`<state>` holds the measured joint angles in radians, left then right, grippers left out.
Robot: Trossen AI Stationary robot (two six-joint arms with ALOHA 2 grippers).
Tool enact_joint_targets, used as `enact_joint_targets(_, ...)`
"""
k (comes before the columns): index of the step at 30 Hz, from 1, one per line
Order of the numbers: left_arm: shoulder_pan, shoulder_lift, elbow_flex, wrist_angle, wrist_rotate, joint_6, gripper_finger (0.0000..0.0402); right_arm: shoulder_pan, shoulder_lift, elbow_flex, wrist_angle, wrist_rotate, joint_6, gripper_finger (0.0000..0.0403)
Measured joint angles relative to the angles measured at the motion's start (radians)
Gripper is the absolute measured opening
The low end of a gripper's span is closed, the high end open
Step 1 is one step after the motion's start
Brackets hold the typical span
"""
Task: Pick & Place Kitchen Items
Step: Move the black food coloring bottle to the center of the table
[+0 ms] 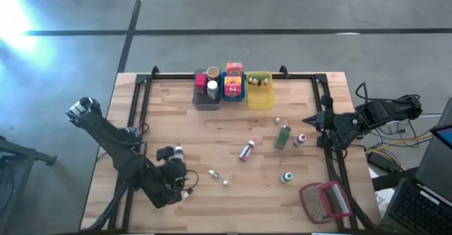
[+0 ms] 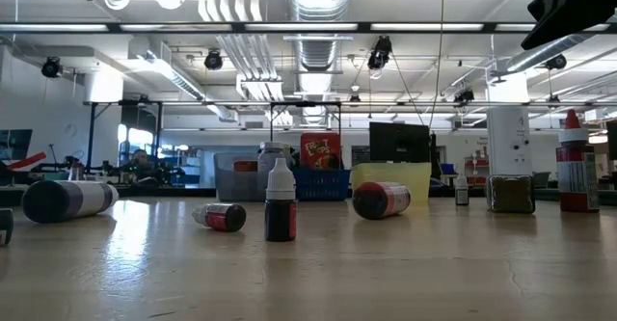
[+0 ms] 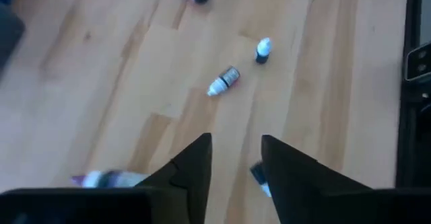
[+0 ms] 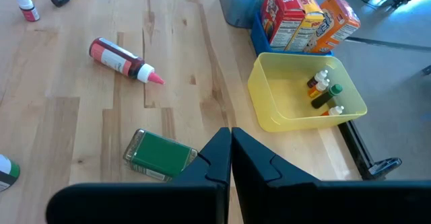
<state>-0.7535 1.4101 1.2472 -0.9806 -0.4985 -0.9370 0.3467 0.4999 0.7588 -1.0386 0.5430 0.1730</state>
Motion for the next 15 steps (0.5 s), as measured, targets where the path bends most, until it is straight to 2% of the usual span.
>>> enact_joint_targets(7,0.000,0.000,-0.085,0.176,-0.008,-0.047,0.0148,0.000,0.000,0.000,0.000,0.000,0.000,0.0008)
enact_joint_targets(10,-0.021,0.002,-0.137,0.226,-0.016,-0.169,0.0147,0.000,0.000,0.000,0.000,0.000,0.000,0.0008)
enact_joint_targets(15,-0.171,0.034,-0.193,0.232,-0.220,-0.398,0.0147,0.000,0.000,0.000,0.000,0.000,0.000,0.0008)
